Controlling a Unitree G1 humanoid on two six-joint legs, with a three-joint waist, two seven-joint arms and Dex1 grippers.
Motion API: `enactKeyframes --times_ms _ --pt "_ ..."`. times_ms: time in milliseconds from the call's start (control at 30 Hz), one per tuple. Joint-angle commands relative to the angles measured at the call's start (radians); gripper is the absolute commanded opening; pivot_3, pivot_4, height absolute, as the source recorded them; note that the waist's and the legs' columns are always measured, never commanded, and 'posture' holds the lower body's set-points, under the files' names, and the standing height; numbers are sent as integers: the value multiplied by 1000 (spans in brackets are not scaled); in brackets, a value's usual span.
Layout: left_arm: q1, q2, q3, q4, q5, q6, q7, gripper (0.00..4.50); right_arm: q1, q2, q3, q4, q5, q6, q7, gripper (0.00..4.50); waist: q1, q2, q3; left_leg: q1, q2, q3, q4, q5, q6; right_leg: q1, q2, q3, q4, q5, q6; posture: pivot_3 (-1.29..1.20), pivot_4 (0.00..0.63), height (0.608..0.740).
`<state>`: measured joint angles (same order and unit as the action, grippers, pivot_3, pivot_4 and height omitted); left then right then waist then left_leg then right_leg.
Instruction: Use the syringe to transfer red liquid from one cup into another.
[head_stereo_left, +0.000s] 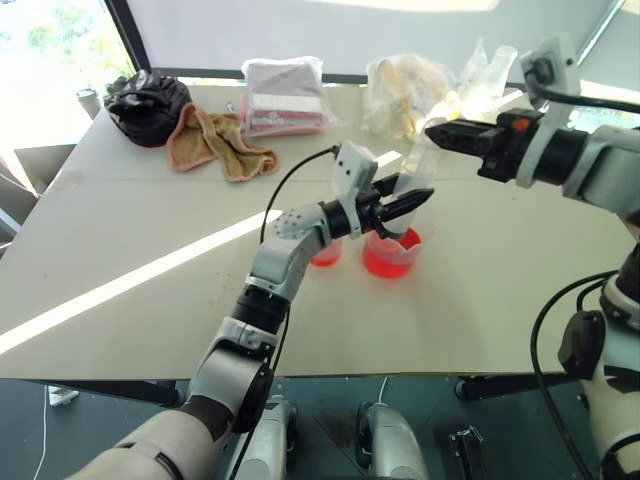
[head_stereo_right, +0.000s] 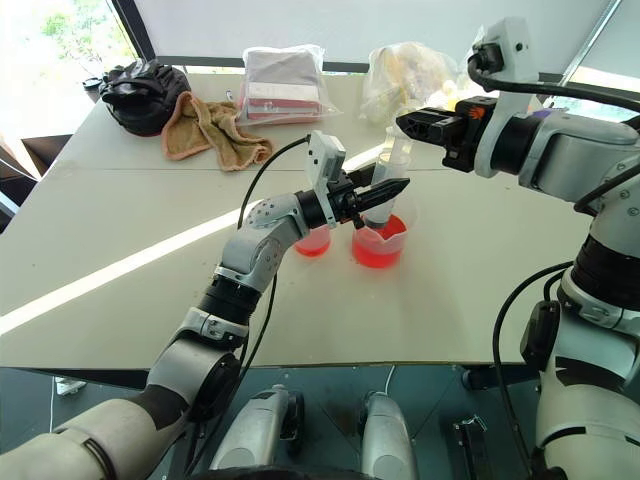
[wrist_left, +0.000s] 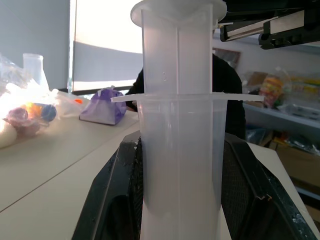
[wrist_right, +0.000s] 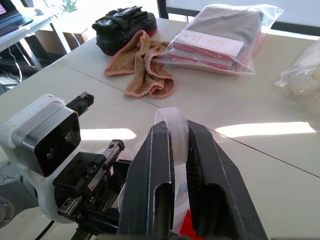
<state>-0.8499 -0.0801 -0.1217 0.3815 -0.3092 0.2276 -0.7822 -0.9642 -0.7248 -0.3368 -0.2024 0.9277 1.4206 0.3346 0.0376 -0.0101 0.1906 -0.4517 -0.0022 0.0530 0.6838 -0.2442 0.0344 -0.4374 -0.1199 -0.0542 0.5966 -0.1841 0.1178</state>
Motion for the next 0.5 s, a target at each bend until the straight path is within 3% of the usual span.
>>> enactKeyframes --times_ms 33,233,333,467,500 --pt "14 -8 -35 -6 7 6 -27 1450 -63 -33 -84 -18 -18 -81 -19 35 0 0 0 0 0 0 0 0 0 0 0 0 0 0 0 0 150 740" --pt "11 -8 -31 -5 6 6 -24 1450 -42 -27 -79 -34 -6 -68 -12 35 0 0 0 0 0 0 0 0 0 0 0 0 0 0 0 0 150 740" --pt "0 -7 -23 2 5 3 -19 1450 -27 -31 -74 -48 7 -61 4 1293 1 0 0 -1 0 0 0 0 0 0 0 0 0 0 0 0 150 740" --pt "-13 -5 -10 3 -1 0 -13 1450 -8 -51 -59 -54 2 -53 17 3348 1 0 0 -1 0 0 0 0 0 -1 0 0 0 0 0 0 150 740" --pt "-18 -4 -6 3 -3 -1 -11 1450 -1 -60 -58 -62 9 -55 29 3348 0 0 0 -2 0 0 0 0 0 -1 0 0 0 0 0 0 150 740"
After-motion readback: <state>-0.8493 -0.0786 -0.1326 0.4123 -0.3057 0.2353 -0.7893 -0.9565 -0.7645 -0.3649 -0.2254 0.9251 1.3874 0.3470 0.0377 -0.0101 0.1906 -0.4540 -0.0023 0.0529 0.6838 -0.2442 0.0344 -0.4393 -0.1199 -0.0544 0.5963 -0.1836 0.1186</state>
